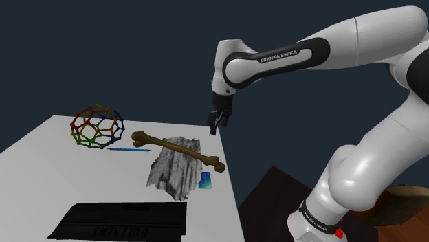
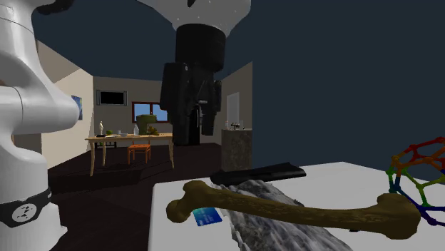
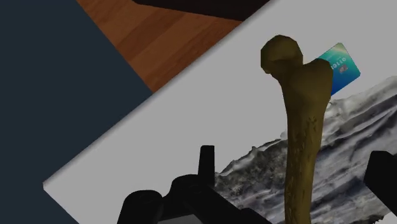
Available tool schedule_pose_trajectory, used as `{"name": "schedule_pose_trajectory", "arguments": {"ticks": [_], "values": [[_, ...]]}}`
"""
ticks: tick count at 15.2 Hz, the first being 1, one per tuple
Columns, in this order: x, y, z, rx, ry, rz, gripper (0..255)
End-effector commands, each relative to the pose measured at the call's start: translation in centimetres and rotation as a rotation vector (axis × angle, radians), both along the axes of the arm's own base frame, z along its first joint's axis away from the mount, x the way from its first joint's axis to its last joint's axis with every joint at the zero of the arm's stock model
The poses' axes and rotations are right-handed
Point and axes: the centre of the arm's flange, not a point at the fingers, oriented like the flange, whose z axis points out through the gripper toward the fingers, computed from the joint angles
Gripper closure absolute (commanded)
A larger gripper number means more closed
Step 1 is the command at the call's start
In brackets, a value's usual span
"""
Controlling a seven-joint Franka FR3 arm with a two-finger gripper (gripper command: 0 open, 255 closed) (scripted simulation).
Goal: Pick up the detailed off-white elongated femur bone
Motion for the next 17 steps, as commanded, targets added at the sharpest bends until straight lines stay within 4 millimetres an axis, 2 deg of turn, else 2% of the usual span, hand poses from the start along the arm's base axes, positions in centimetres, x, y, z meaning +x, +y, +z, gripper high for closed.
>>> {"name": "schedule_pose_trajectory", "arguments": {"ticks": [1, 13, 17], "values": [[2.0, 1.3, -1.4, 0.005, -0.002, 0.024, 0], [12.7, 9.6, -9.2, 0.034, -0.006, 0.161, 0], [12.7, 9.6, -11.4, 0.034, -0.006, 0.161, 0]]}}
